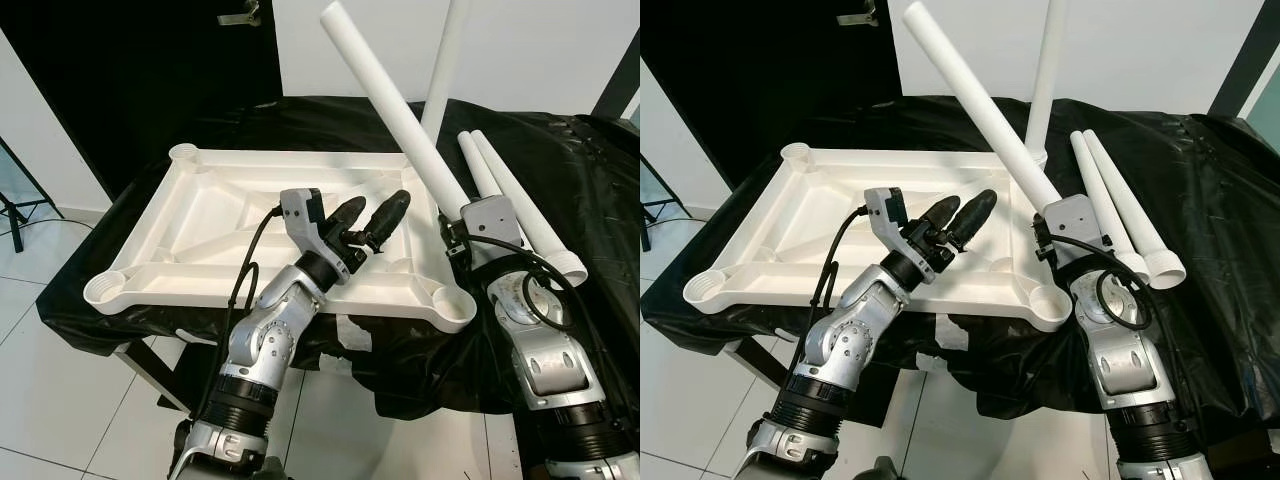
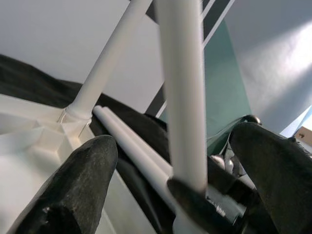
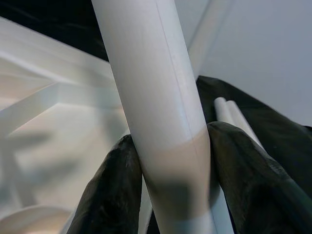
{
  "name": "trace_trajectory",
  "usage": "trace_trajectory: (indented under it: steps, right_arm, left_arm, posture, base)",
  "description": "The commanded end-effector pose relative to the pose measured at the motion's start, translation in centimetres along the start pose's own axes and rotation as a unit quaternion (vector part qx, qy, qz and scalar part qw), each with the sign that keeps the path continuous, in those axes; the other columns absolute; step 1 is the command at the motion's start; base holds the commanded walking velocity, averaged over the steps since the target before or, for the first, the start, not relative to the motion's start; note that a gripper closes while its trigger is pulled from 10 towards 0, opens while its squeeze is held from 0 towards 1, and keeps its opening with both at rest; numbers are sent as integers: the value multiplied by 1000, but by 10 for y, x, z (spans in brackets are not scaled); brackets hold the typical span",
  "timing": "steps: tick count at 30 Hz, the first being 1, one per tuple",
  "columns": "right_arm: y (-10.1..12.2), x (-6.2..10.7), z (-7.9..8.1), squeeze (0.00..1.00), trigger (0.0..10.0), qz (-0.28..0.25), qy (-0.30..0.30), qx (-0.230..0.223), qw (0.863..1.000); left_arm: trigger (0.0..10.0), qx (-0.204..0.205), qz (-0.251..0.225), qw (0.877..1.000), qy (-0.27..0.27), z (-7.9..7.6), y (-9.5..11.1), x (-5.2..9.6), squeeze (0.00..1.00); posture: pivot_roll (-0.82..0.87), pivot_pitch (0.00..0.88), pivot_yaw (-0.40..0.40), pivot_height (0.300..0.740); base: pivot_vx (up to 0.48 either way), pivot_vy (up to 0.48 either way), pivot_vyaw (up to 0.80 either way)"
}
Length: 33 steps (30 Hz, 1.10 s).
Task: Building children table
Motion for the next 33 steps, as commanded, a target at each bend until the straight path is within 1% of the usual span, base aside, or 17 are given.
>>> trace_trajectory:
  steps: [1, 4, 9, 13, 16, 19, 23, 27, 33]
  right_arm:
    - [13, 2, 3, 0, 10000, -30, 8, -1, 1000]
    - [18, 2, 2, 0, 10000, -40, 8, 5, 999]
    - [17, 1, -5, 0, 10000, -39, -1, 4, 999]
    - [16, 3, -3, 0, 10000, -39, 5, -3, 999]
    - [20, 2, -1, 0, 10000, -44, 7, -5, 999]
    - [24, 0, -3, 0, 10000, -50, 5, -5, 999]
    - [25, -1, -5, 0, 10000, -54, 4, -1, 999]
    - [26, -1, -6, 0, 10000, -56, 5, 2, 998]
    - [29, 0, -7, 0, 10000, -59, 1, 3, 998]
  left_arm:
    - [10000, -14, 3, 997, -72, -13, 3, -6, 0]
    - [10000, -20, -15, 999, -43, -5, 8, -11, 0]
    - [10000, -22, -21, 999, -30, -1, 8, -9, 0]
    - [10000, -27, -32, 999, -4, 6, 10, -8, 0]
    - [10000, -37, -49, 998, 29, 15, 13, -11, 0]
    - [10000, -41, -62, 996, 47, 19, 15, -13, 0]
    - [10000, -44, -66, 995, 58, 22, 15, -16, 0]
    - [10000, -45, -67, 995, 60, 22, 16, -18, 0]
    - [10000, -50, -70, 995, 59, 22, 18, -25, 0]
  posture:
    - [132, 0, 11, 740]
    - [126, 0, 9, 740]
    - [120, 0, 2, 740]
    - [123, 0, -5, 740]
    - [128, 0, -11, 740]
    - [130, 0, -16, 740]
    - [128, 0, -19, 740]
    - [124, 0, -19, 740]
    - [107, 0, -6, 740]
  base:
    - [0, 0, 0]
    - [0, 0, 0]
    - [0, 0, 0]
    - [0, 0, 0]
    - [0, 0, 0]
    - [0, 0, 0]
    - [0, 0, 0]
    - [0, 0, 0]
    - [0, 0, 0]
Point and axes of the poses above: a point about 5 cm out from each wrist's last joint towards the gripper, its own x axis pointing back from the gripper into the wrist, its own y axis along the axis of the wrist's last joint, z = x × y, the point moved 5 cm from there along -x, pointing out of the wrist towards the gripper, and after that the axes turned 13 degrees about x, right-handed, at the moved point
